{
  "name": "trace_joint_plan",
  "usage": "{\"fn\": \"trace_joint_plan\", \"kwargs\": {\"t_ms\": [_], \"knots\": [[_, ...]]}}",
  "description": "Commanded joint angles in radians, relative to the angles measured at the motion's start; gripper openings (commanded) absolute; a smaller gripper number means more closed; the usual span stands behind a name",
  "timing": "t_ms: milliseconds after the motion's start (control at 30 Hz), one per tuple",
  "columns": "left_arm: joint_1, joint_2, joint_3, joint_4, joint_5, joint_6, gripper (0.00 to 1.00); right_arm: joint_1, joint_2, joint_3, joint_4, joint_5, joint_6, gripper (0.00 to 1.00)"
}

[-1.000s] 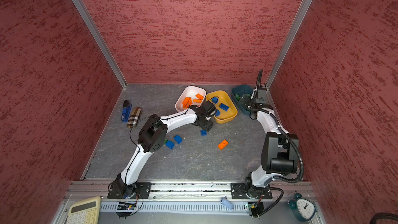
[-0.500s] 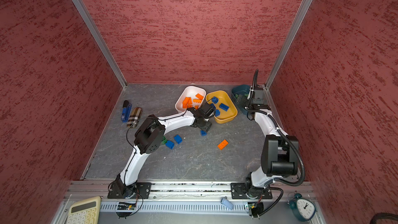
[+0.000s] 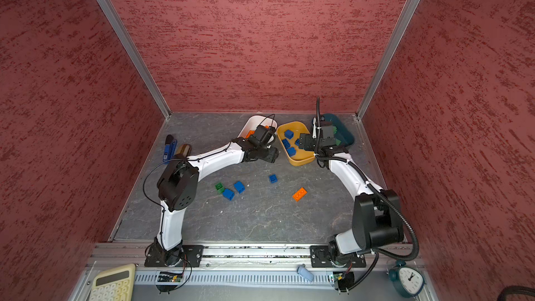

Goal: Sort the legos into containers by color
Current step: 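Carry the orange brick over the white tub with left while right withdraws, then open left gripper to drop orange brick into white tub while right lowers to pile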

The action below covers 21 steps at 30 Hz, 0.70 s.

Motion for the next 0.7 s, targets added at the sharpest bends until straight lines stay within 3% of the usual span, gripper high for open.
{"fn": "trace_joint_plan", "kwargs": {"t_ms": [0, 333, 667], "knots": [[0.037, -0.050, -0.029, 0.086, 0.063, -0.071, 0.61, 0.040, -0.044, -0.030, 0.054, 0.017, -0.035, 0.99], [0.158, -0.093, -0.058, 0.168, 0.124, -0.169, 0.61, 0.159, -0.031, -0.055, 0.081, -0.015, -0.085, 0.99], [0.231, 0.007, 0.042, 0.076, 0.125, -0.233, 0.61, 0.252, -0.023, -0.076, 0.099, -0.032, -0.120, 0.99]]}}
